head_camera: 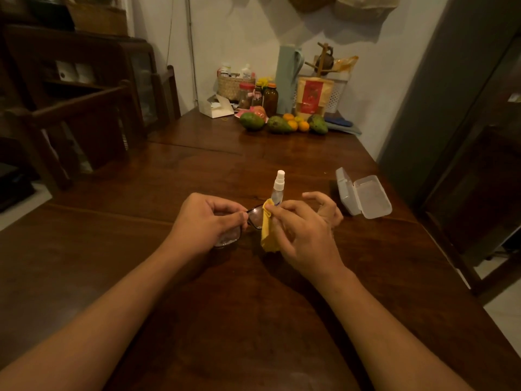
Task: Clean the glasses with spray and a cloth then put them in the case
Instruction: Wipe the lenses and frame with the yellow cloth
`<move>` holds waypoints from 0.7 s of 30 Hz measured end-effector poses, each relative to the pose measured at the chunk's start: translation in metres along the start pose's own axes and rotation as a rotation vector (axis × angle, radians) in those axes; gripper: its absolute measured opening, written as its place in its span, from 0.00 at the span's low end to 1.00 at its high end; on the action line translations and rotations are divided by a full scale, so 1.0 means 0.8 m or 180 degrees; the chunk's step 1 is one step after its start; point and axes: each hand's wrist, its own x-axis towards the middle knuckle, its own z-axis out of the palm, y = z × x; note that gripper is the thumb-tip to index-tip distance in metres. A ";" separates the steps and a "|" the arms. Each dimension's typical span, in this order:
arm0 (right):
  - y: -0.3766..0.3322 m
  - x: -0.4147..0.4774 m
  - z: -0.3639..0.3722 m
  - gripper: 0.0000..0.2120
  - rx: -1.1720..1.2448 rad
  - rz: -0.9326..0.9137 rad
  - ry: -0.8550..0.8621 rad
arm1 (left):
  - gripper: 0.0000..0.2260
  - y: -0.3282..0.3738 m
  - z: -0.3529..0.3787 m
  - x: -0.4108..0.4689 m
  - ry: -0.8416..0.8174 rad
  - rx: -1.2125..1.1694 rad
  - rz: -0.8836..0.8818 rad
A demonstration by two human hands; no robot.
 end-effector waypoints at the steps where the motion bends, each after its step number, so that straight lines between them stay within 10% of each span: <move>1: -0.003 -0.001 0.000 0.18 -0.0007 -0.0044 0.0014 | 0.04 0.000 0.000 0.000 0.0016 -0.0012 0.0018; 21: -0.007 0.002 -0.004 0.14 -0.0134 -0.0601 0.0113 | 0.04 0.000 -0.001 -0.001 0.0107 -0.0175 0.0025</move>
